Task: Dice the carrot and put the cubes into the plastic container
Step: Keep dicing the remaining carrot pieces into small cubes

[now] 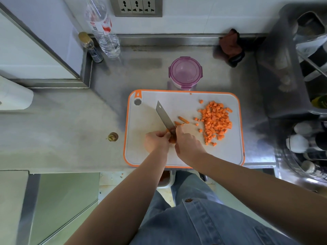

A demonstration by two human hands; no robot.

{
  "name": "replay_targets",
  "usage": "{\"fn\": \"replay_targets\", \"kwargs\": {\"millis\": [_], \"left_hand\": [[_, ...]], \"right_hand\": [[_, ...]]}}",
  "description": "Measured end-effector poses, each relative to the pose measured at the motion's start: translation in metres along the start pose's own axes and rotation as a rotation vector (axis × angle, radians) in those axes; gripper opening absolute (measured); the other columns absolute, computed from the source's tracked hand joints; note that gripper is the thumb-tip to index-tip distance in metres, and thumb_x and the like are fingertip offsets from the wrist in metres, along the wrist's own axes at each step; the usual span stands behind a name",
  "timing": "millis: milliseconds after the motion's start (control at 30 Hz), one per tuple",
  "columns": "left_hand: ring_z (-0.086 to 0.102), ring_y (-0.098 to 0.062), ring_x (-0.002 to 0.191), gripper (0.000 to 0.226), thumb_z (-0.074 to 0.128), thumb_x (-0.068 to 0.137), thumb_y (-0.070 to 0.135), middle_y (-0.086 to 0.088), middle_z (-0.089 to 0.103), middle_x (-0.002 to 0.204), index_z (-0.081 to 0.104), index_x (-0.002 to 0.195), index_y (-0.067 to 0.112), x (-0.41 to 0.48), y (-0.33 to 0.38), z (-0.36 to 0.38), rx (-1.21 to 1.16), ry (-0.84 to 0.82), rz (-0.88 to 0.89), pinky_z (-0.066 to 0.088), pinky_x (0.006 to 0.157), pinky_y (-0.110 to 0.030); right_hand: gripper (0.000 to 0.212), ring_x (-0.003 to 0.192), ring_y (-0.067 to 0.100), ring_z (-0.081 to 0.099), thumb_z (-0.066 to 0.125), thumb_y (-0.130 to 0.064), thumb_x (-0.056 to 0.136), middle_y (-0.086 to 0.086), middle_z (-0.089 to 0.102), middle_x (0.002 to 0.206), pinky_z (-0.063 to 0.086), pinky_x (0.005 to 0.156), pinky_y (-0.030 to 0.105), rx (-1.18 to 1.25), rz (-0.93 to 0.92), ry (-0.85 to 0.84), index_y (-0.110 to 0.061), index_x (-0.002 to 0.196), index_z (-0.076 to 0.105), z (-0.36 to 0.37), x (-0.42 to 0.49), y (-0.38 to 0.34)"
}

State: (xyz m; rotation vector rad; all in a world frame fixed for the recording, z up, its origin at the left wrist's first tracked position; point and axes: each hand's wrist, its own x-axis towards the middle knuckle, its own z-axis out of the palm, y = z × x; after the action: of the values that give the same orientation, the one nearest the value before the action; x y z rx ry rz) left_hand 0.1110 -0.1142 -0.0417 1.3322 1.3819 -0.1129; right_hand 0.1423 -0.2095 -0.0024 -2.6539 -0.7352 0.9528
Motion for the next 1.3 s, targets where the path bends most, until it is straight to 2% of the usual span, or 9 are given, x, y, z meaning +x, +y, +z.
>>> {"fn": "replay_targets", "kwargs": {"millis": [400,567,633,733,867,1000,1100,1233,1300], "left_hand": [[0.072,-0.019,0.072,0.005,0.075,0.081,0.008,-0.004,0.073,0.075,0.075,0.085,0.011,-0.004,-0.002,-0.004,-0.068,-0.045,-0.009,0.06,0.072,-0.031],[0.072,-0.017,0.066,0.011,0.077,0.081,0.023,-0.002,0.073,0.071,0.074,0.083,0.013,-0.005,-0.003,-0.005,-0.014,0.0,0.024,0.06,0.068,-0.03],[0.071,-0.016,0.064,0.02,0.073,0.083,0.036,0.0,0.073,0.069,0.072,0.08,0.016,-0.005,-0.005,-0.006,0.027,0.012,0.06,0.059,0.068,-0.03],[0.068,-0.01,0.056,0.031,0.065,0.087,0.048,0.002,0.071,0.062,0.07,0.077,0.019,-0.011,-0.009,-0.009,0.109,0.04,0.114,0.05,0.057,-0.023],[0.066,-0.007,0.053,0.019,0.07,0.085,0.039,0.004,0.07,0.065,0.069,0.083,0.02,-0.017,-0.016,-0.01,0.213,0.015,0.162,0.053,0.059,-0.026],[0.062,-0.003,0.049,0.014,0.072,0.082,0.032,0.004,0.072,0.07,0.072,0.088,0.018,-0.017,-0.013,-0.006,0.302,-0.005,0.189,0.045,0.052,-0.021],[0.063,-0.006,0.053,0.015,0.071,0.085,0.032,0.002,0.071,0.067,0.075,0.084,0.018,-0.013,-0.011,-0.005,0.309,-0.008,0.168,0.05,0.059,-0.023],[0.068,-0.013,0.059,0.021,0.067,0.088,0.033,0.002,0.07,0.063,0.072,0.072,0.02,-0.011,-0.013,-0.003,0.266,0.01,0.163,0.057,0.069,-0.031],[0.069,-0.018,0.061,0.026,0.062,0.091,0.036,0.0,0.07,0.066,0.067,0.069,0.022,-0.011,-0.013,-0.002,0.261,0.045,0.19,0.059,0.069,-0.034]], "right_hand": [[0.032,0.077,0.03,0.058,0.04,-0.016,0.098,0.01,0.058,0.086,0.043,0.063,0.036,0.019,-0.023,0.063,-0.012,0.127,0.027,0.013,0.001,0.009],[0.032,0.078,0.032,0.058,0.036,-0.017,0.098,0.013,0.059,0.086,0.047,0.063,0.04,0.123,-0.045,0.071,-0.011,0.129,0.029,0.003,0.002,0.022],[0.029,0.068,0.027,0.056,0.037,-0.016,0.098,0.009,0.057,0.077,0.044,0.057,0.036,0.171,-0.082,0.136,-0.01,0.126,0.034,-0.002,0.002,0.025],[0.015,0.055,0.016,0.049,0.037,-0.013,0.099,0.002,0.052,0.067,0.033,0.049,0.026,0.237,-0.1,0.172,-0.01,0.113,0.037,-0.011,0.003,0.027],[0.008,0.058,0.017,0.049,0.038,-0.013,0.098,0.006,0.054,0.07,0.032,0.048,0.026,0.203,-0.128,0.141,-0.014,0.106,0.034,-0.016,-0.001,0.031],[0.018,0.057,0.012,0.048,0.037,-0.014,0.099,0.001,0.049,0.068,0.03,0.047,0.024,0.224,-0.127,0.12,-0.014,0.117,0.037,-0.016,-0.009,0.032],[0.036,0.056,0.015,0.047,0.036,-0.015,0.099,0.001,0.048,0.065,0.029,0.046,0.028,0.177,-0.128,0.102,-0.01,0.134,0.031,-0.011,-0.013,0.031],[0.038,0.069,0.027,0.056,0.034,-0.018,0.099,0.007,0.055,0.075,0.045,0.056,0.037,0.156,-0.09,0.108,-0.012,0.136,0.027,-0.004,-0.018,0.027],[0.035,0.071,0.027,0.056,0.034,-0.019,0.1,0.008,0.055,0.078,0.046,0.058,0.037,0.163,-0.066,0.126,-0.013,0.133,0.029,-0.003,-0.019,0.027]]}}
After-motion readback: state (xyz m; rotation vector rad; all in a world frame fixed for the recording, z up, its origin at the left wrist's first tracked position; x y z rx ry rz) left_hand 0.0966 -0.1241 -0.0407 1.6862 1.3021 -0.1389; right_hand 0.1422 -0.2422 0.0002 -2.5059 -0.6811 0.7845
